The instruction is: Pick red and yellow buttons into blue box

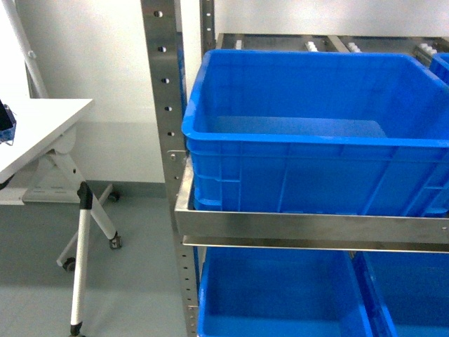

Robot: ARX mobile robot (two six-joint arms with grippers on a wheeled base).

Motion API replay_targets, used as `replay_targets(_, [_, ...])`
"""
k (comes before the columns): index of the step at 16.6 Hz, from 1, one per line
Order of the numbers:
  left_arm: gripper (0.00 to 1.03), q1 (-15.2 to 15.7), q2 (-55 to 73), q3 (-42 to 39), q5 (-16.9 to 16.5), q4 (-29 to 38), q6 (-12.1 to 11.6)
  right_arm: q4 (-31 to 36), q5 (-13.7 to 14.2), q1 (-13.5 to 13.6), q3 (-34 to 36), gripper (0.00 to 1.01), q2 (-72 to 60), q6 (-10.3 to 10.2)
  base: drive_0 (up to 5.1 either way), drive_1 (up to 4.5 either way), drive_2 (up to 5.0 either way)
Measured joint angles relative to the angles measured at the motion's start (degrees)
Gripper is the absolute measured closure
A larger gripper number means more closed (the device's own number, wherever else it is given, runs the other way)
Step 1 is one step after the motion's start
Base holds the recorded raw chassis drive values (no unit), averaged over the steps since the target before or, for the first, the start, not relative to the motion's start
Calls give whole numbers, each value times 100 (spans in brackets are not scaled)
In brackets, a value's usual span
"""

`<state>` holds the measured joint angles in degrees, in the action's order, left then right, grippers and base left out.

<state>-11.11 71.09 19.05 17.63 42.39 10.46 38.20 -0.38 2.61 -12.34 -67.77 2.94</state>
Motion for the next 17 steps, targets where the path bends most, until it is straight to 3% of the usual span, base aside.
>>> replay_targets(17, [80, 0, 0, 0, -7, 0, 0, -2, 2, 0, 11, 72, 0, 0, 505, -236, -236])
